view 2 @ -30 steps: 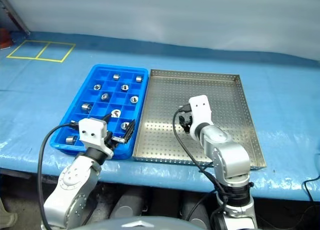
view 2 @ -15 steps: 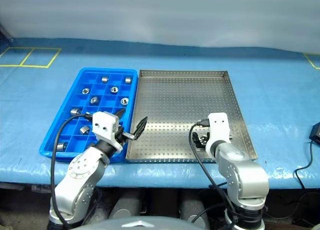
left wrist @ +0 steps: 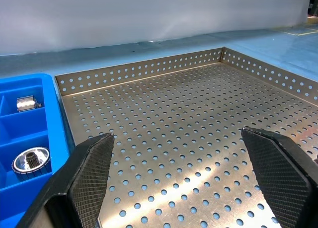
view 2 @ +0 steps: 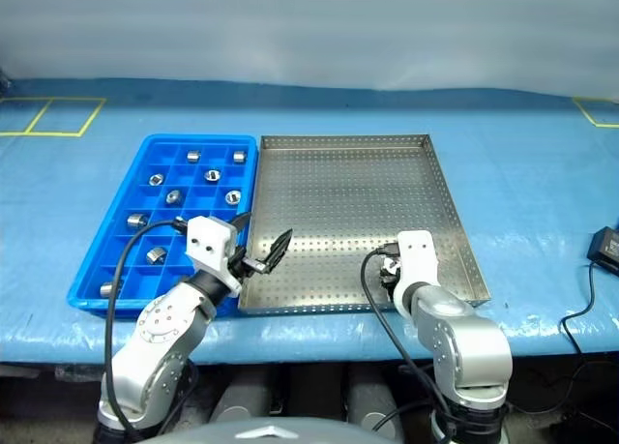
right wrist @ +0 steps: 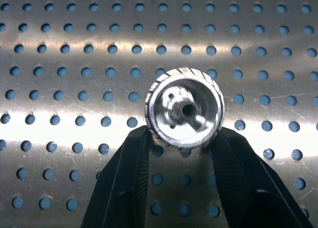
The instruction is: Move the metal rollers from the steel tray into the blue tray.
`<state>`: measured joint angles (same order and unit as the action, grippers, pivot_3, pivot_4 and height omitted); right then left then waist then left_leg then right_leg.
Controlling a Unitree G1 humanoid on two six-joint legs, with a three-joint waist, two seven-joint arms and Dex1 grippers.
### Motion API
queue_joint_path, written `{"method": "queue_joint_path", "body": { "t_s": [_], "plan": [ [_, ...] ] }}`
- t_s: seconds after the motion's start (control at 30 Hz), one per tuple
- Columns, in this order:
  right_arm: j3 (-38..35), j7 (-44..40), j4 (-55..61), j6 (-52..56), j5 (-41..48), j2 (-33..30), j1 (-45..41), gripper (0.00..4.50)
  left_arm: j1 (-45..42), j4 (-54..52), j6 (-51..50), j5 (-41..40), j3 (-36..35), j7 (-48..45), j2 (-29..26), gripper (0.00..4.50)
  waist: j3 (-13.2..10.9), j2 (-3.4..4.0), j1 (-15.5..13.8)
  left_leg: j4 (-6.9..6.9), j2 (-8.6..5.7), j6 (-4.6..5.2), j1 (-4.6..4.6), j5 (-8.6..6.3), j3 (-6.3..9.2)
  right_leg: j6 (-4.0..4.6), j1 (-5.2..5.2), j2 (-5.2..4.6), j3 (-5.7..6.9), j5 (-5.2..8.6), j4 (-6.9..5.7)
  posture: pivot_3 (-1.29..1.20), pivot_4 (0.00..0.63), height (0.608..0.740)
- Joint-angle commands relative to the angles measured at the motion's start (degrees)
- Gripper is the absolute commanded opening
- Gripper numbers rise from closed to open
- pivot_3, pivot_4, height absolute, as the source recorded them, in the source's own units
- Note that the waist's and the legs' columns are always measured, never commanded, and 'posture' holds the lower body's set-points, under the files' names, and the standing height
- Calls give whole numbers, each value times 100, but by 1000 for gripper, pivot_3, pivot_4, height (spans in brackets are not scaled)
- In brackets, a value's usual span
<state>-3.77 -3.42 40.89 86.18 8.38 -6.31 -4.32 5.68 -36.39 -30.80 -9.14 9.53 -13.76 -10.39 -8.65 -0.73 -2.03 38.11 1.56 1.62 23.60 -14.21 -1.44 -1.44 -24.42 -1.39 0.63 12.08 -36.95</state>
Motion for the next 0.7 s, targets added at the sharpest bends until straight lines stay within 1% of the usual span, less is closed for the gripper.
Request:
{"method": "queue_joint_path", "body": {
  "t_s": [0.03, 0.1, 0.2, 0.3, 0.4, 0.6, 0.63, 0.7],
  "plan": [
    [132, -36, -107, -260, 19, -23, -109, 719, 32, -171, 102, 4, -38, 51, -4, 4500, 1, -3, -3, 1, 0, 2, -1, 1, 0, 0, 1, 0, 0, 0, 0, 180, 150, 740],
    [203, -36, -150, -386, 6, -55, -148, 31, 51, -194, 108, 19, -43, 69, -9, 4500, 1, -4, 2, 3, 1, 6, -2, 5, -2, 1, 1, -1, 0, -3, -1, 185, 150, 740],
    [307, -158, -180, -659, 97, -35, -346, 7, 90, -253, 116, 28, -66, 99, -26, 4500, 1, -4, 10, 7, 2, 12, -4, 11, -7, 2, 0, -1, -4, -9, -1, 204, 150, 740],
    [442, -216, -253, -824, 75, -179, -488, 7, 121, -299, 120, 25, -90, 132, -48, 4500, 0, -4, -36, 5, 0, 16, -2, 17, -6, 2, -4, -2, -3, -11, -4, 214, 150, 740],
    [455, -300, -263, -1021, 106, -241, -631, 603, 162, -337, 125, 34, -103, 161, -81, 4500, 0, -5, -89, -4, -9, 16, 6, 17, 3, 2, -6, -5, -2, -11, 2, 229, 150, 740],
    [229, 84, -733, -1576, -175, -139, -882, 2586, 176, -359, 140, 34, -114, 186, -113, 4500, 0, -5, -172, -14, -14, 18, 15, 14, 3, 0, -13, -9, -2, -11, 8, 238, 150, 740],
    [166, 153, -853, -1681, -216, -104, -881, 2859, 175, -357, 142, 35, -115, 187, -117, 4500, 0, -5, -199, -13, -14, 18, 14, 14, 3, 0, -12, -8, -2, -11, 9, 238, 150, 740],
    [207, 321, -1169, -1955, -446, -221, -840, 3616, 160, -359, 137, 38, -117, 188, -127, 4500, 0, -4, -214, -13, -12, 18, 12, 14, 3, 2, -11, -7, -1, -9, 7, 238, 150, 740]
  ]
}}
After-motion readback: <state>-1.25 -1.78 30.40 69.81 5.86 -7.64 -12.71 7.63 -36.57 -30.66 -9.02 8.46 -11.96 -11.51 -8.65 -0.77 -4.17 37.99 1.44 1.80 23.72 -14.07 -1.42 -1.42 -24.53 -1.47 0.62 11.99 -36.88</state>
